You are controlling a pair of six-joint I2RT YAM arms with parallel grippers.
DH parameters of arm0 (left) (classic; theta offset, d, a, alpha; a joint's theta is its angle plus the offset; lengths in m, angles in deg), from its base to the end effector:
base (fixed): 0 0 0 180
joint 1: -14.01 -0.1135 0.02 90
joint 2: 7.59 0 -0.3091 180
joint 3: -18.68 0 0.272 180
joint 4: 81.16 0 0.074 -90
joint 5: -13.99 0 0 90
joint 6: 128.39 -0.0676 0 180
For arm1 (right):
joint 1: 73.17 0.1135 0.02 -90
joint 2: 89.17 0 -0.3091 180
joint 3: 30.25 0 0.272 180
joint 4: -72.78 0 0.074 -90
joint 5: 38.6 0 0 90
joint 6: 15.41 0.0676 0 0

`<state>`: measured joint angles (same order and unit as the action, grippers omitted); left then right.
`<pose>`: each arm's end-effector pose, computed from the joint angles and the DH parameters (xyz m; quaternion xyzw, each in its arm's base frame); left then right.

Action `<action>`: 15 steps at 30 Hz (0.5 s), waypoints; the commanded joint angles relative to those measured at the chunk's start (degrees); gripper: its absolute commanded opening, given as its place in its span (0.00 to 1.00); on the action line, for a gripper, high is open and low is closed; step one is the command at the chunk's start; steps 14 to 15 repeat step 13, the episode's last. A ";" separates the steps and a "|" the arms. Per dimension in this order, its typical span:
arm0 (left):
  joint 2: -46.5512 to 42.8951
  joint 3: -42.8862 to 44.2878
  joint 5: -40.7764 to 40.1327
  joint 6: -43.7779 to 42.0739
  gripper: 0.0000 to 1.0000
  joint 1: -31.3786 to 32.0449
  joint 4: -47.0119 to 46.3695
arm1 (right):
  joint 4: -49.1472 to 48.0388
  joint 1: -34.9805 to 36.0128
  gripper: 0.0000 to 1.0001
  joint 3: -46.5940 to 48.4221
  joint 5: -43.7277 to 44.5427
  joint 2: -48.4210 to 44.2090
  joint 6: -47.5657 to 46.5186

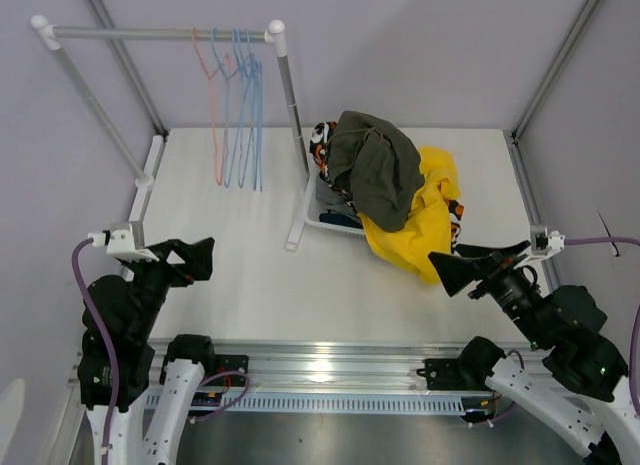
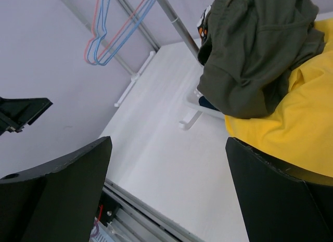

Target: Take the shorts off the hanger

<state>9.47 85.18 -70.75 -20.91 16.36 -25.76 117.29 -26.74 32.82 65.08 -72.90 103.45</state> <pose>0.0416 -0.0079 0.3962 -0.0673 0.7397 -0.1487 0.6528 0.0454 0.0245 0.4040 -0.0202 0.6930 0.3720 0.6173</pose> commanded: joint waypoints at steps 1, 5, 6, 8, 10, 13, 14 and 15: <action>-0.45 -1.29 -2.18 -0.68 0.99 0.20 1.55 | 0.93 0.24 0.99 0.65 -1.02 -1.50 -1.26; -0.27 -1.46 -1.83 -0.60 0.99 0.29 1.38 | 0.75 0.32 0.99 1.27 -0.57 -1.24 -2.93; -0.27 -1.46 -1.92 -0.60 0.99 0.29 1.47 | 0.49 0.32 0.99 1.27 -0.49 -1.24 -3.20; -0.01 -1.46 -2.09 -0.51 0.99 0.29 1.38 | -0.04 0.32 0.99 1.79 -0.31 -1.24 -4.16; 0.17 -1.64 -2.27 -0.51 0.99 0.29 1.20 | -0.56 0.32 0.99 2.32 -0.57 -1.33 -5.39; 0.69 -1.46 -2.71 -0.42 0.99 0.20 0.33 | -0.76 0.15 0.99 3.37 -0.77 -1.07 -8.12; 0.69 -1.46 -2.71 -0.42 0.99 0.20 0.33 | -0.76 0.15 0.99 3.37 -0.77 -1.07 -8.12; 0.69 -1.46 -2.71 -0.42 0.99 0.20 0.33 | -0.76 0.15 0.99 3.37 -0.77 -1.07 -8.12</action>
